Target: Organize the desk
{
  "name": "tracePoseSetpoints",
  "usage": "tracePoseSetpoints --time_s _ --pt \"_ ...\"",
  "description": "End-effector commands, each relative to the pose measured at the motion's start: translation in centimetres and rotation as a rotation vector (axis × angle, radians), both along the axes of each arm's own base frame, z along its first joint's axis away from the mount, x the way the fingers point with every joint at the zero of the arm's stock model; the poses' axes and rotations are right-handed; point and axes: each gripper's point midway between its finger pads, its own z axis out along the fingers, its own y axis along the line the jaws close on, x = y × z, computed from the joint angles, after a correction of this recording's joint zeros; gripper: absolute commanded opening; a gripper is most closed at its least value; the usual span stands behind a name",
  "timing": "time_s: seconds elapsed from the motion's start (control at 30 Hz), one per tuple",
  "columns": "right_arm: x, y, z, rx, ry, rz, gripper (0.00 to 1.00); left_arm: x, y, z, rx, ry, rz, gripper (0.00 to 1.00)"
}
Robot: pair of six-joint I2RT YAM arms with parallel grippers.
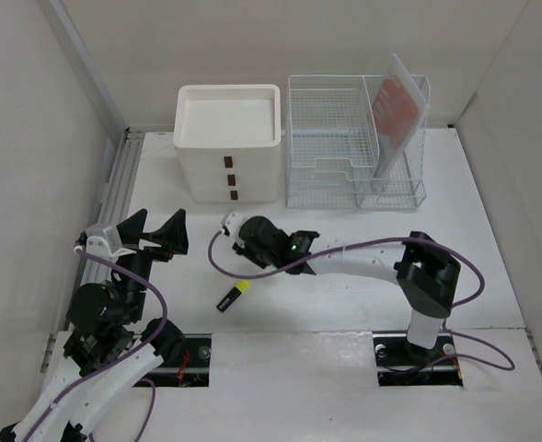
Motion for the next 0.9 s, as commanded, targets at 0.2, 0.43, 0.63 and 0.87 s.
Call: tracePoseSetpoints --time_s 0.2,0.43,0.63,0.87 --pt "11.3 -0.1 24.1 0.234 -0.484 0.053 0.00 -0.4 0.0 1.1 -0.021 -0.048 -0.011 0.94" --pt "16.4 -1.3 34.1 0.348 -0.598 0.106 0.00 -0.4 -0.1 1.2 -0.018 -0.050 -0.019 0.94" --pt "19.1 0.2 34.0 0.381 -0.567 0.213 0.00 -0.6 0.0 1.3 -0.024 -0.057 -0.019 0.94" --pt "21.4 2.5 31.7 0.401 -0.574 0.277 0.00 -0.4 -0.1 1.1 -0.009 -0.051 -0.017 0.94"
